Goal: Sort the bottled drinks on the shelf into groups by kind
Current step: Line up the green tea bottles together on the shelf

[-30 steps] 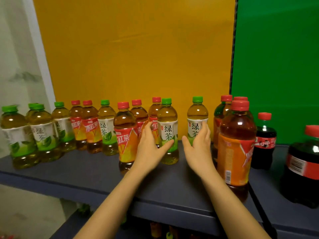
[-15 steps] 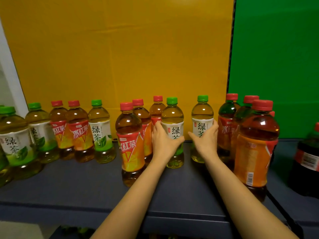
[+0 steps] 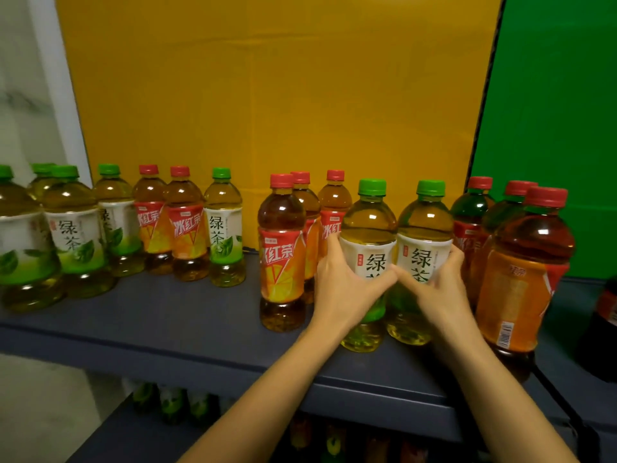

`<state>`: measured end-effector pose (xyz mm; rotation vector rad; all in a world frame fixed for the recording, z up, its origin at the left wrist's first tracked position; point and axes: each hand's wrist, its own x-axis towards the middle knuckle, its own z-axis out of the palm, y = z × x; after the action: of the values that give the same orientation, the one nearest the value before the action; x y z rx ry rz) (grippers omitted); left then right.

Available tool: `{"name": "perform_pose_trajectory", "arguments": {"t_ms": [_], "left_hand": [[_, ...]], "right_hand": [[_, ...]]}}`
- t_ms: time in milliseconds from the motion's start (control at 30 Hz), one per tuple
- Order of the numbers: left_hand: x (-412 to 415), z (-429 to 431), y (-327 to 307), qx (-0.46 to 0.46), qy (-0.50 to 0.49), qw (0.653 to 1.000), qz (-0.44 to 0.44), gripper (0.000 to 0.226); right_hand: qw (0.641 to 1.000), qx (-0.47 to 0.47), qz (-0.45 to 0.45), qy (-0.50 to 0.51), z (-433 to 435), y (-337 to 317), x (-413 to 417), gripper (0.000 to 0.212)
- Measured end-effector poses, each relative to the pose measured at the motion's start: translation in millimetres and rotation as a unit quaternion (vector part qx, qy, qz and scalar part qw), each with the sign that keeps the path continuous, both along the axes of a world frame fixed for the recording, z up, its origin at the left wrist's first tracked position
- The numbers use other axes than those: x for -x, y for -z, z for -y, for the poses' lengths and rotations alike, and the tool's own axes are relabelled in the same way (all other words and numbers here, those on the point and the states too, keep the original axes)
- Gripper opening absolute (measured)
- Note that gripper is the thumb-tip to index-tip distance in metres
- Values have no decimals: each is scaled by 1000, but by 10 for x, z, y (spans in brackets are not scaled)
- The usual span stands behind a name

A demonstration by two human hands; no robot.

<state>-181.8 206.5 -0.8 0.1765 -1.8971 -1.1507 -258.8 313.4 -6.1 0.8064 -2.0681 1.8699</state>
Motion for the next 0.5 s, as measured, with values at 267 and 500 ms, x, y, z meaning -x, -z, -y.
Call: {"name": "perform_pose_trajectory", "arguments": {"t_ms": [267, 500], "left_hand": [[-776, 135, -164, 17, 9, 999, -38, 59], [-1445, 741, -277, 16, -53, 995, -79, 56]], "right_hand": [[992, 43, -29, -116, -206, -185, -634, 71], [979, 67, -28, -190, 227, -281, -1089, 59]]}}
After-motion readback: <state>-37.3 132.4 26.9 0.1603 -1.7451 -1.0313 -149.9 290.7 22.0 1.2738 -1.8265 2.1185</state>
